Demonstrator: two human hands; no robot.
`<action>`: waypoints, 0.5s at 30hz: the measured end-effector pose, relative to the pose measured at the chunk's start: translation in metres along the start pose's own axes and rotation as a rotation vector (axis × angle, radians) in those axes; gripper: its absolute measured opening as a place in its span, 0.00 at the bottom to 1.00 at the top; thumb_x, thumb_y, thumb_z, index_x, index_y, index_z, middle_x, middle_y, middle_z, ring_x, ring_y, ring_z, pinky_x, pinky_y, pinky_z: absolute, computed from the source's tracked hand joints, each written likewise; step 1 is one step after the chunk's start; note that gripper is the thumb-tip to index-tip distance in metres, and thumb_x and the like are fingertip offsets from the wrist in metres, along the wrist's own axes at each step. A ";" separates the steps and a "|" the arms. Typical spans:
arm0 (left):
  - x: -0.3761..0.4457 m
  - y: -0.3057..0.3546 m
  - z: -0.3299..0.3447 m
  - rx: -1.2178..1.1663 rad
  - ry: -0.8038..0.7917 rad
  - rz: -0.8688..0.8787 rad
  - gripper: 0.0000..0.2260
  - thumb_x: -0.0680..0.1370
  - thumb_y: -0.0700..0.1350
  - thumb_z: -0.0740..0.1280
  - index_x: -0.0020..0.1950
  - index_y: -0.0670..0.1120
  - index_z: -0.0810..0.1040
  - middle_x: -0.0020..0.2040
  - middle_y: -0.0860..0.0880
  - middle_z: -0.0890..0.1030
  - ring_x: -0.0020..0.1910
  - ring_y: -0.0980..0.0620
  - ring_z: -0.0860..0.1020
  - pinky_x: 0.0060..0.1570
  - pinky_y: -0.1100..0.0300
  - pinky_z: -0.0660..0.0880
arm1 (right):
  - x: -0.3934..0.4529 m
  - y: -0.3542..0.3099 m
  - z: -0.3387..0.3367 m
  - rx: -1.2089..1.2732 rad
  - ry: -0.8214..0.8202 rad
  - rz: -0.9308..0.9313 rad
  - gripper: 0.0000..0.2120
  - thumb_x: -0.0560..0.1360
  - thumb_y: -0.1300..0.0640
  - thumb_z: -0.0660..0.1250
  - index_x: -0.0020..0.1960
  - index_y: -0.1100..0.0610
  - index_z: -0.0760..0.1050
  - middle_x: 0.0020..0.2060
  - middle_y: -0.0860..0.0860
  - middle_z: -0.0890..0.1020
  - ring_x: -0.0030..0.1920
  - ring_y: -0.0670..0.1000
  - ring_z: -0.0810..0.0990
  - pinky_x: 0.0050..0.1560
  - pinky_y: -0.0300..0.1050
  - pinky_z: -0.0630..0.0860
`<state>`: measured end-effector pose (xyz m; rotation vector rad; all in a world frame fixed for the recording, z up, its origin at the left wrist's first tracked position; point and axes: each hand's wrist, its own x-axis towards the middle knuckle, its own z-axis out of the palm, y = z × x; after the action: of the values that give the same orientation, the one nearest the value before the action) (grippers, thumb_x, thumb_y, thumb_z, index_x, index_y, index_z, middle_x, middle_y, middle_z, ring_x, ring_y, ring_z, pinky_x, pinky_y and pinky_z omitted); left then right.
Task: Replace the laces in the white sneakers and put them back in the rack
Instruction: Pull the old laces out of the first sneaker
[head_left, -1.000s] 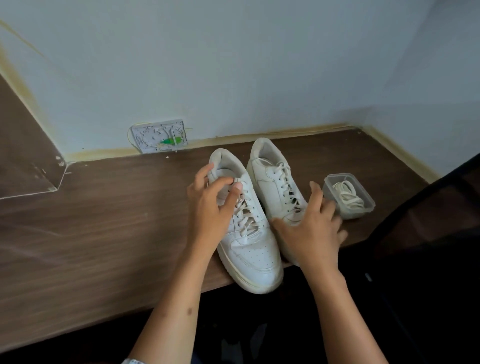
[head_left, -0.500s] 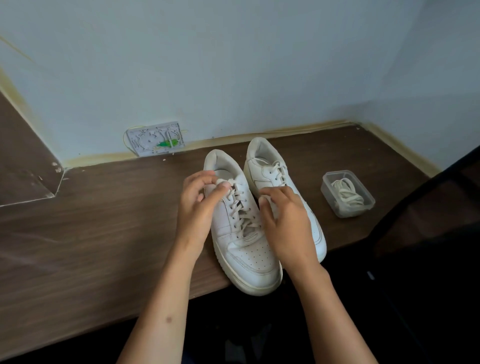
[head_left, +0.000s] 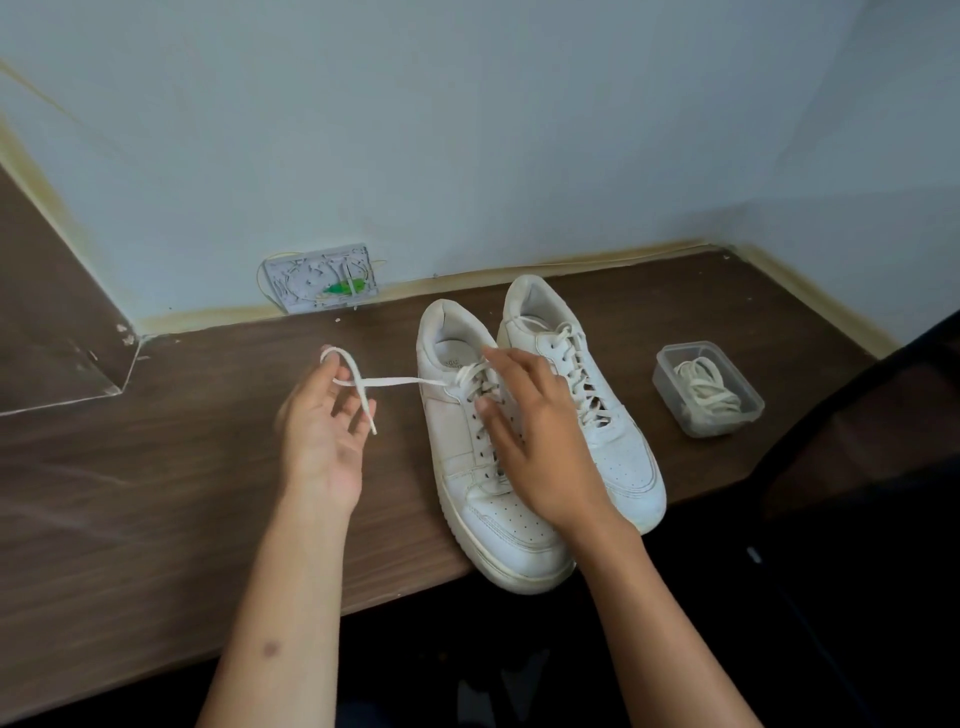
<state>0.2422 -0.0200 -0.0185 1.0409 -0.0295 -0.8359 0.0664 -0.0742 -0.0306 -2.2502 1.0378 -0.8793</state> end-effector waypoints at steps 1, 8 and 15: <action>0.001 -0.001 -0.001 0.034 0.017 0.008 0.01 0.80 0.46 0.65 0.49 0.52 0.76 0.38 0.56 0.77 0.41 0.57 0.76 0.52 0.59 0.71 | 0.001 0.000 0.002 -0.013 -0.015 0.004 0.21 0.82 0.51 0.61 0.74 0.50 0.66 0.69 0.46 0.66 0.66 0.50 0.66 0.68 0.49 0.67; 0.004 -0.012 -0.008 0.524 0.124 0.371 0.15 0.76 0.34 0.61 0.54 0.52 0.78 0.48 0.52 0.72 0.44 0.57 0.74 0.41 0.69 0.69 | 0.006 -0.004 0.001 0.079 0.064 0.030 0.08 0.78 0.58 0.65 0.56 0.49 0.73 0.58 0.47 0.68 0.59 0.50 0.70 0.57 0.43 0.73; -0.007 -0.018 0.001 0.776 -0.273 0.698 0.16 0.72 0.39 0.60 0.49 0.57 0.81 0.54 0.49 0.77 0.49 0.54 0.76 0.52 0.63 0.72 | 0.007 -0.009 -0.005 0.366 0.103 -0.002 0.08 0.80 0.64 0.61 0.54 0.52 0.69 0.46 0.49 0.77 0.45 0.52 0.76 0.45 0.52 0.77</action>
<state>0.2266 -0.0205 -0.0298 1.4912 -0.9585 -0.2970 0.0704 -0.0751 -0.0188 -1.9177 0.8386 -1.0980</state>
